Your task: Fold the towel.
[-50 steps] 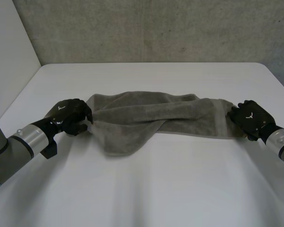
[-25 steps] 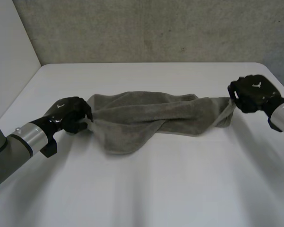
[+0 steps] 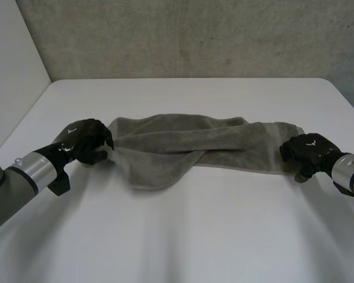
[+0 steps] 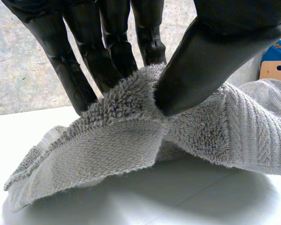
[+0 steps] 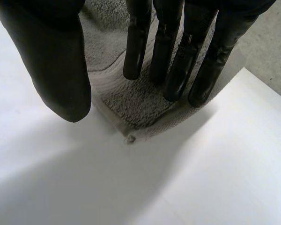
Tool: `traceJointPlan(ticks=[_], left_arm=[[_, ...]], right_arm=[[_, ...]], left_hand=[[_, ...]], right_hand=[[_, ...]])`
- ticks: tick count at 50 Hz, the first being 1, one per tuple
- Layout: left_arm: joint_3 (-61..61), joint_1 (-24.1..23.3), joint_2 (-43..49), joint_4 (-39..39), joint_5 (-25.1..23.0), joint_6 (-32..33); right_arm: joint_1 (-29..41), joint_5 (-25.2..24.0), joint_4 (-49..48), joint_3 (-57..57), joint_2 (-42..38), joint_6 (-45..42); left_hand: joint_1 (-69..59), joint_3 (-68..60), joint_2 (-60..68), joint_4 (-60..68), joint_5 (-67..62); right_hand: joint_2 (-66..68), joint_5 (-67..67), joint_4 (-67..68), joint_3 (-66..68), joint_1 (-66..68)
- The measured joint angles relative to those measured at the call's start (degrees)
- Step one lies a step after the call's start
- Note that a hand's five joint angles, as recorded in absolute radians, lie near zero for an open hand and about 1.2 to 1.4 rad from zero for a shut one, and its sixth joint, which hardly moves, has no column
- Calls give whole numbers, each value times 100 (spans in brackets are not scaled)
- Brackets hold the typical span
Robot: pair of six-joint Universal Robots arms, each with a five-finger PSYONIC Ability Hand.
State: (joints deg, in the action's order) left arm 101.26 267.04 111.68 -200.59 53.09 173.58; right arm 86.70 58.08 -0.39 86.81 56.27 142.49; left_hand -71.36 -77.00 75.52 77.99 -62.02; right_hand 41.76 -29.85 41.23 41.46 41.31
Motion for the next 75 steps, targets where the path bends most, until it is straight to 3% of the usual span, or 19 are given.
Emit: traceJointPlan(ticks=[11, 21, 28, 47, 62, 75], left_arm=[[7, -20, 3, 4, -1, 1], [8, -26, 9, 3, 0, 0], [8, -29, 18, 3, 0, -4], [7, -44, 56, 3, 8, -9], [7, -50, 56, 12, 1, -8], [8, -55, 56, 27, -1, -9]], right_arm=[[-26, -58, -156, 226, 197, -174], [-206, -165, -688, 565, 236, -1264], [-328, -203, -1210, 600, 43, -1509], [-259, -227, -1394, 469, -198, -1285], [-177, -187, -1584, 357, -252, -963], [33, -12, -1559, -9, -480, -692]], left_hand=[[0, 0, 0, 0, 0], [0, 0, 0, 0, 0], [0, 0, 0, 0, 0], [0, 0, 0, 0, 0], [0, 0, 0, 0, 0], [0, 0, 0, 0, 0]], right_hand=[[-901, 907, -833, -873, -921], [-969, 991, -937, -976, -995], [-969, 963, -937, -976, -995], [-922, 633, -854, -866, -862], [510, -672, 552, 529, 531], [64, -132, 83, 31, 137]])
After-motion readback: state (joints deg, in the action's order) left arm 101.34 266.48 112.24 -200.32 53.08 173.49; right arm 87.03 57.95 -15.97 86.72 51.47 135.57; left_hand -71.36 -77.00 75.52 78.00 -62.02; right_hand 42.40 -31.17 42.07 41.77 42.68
